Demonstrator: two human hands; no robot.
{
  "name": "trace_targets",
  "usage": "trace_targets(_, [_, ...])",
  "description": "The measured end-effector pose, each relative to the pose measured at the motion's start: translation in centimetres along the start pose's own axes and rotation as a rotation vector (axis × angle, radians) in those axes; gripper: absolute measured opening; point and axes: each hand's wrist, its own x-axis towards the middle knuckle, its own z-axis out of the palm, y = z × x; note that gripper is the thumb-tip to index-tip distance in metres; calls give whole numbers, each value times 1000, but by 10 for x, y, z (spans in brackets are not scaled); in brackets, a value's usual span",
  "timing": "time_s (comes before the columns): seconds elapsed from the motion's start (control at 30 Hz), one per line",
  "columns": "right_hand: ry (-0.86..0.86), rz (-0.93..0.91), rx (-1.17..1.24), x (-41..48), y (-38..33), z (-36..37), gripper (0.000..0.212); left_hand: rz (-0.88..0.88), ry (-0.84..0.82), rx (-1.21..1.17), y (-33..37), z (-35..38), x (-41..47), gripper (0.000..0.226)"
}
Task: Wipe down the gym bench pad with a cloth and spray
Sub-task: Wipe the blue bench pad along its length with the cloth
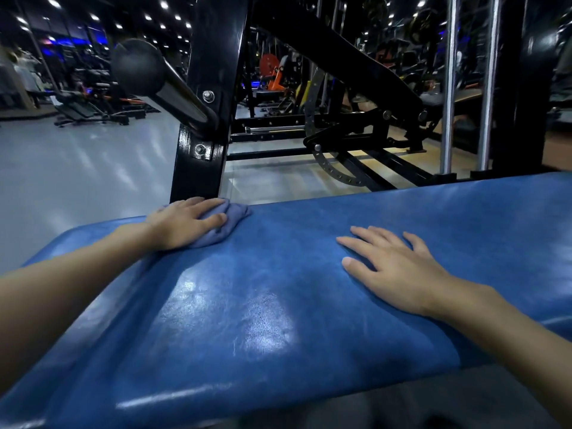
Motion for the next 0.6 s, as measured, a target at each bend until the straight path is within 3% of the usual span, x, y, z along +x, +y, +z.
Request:
trace_targets(0.17, [-13,10,-39,1,-3,1,54,46,-10,97,12,8,-9,91])
trace_targets(0.3, [-10,24,-33,2,-3,1,54,324,-73,161,54,8,-54,94])
trace_targets(0.47, [-10,36,-44,3,-2,2,53,729,-128,168,114,9,-119,66])
trace_targets(0.6, [-8,51,-26,2,-2,1,51,730,-176,88,109,2,-114,66])
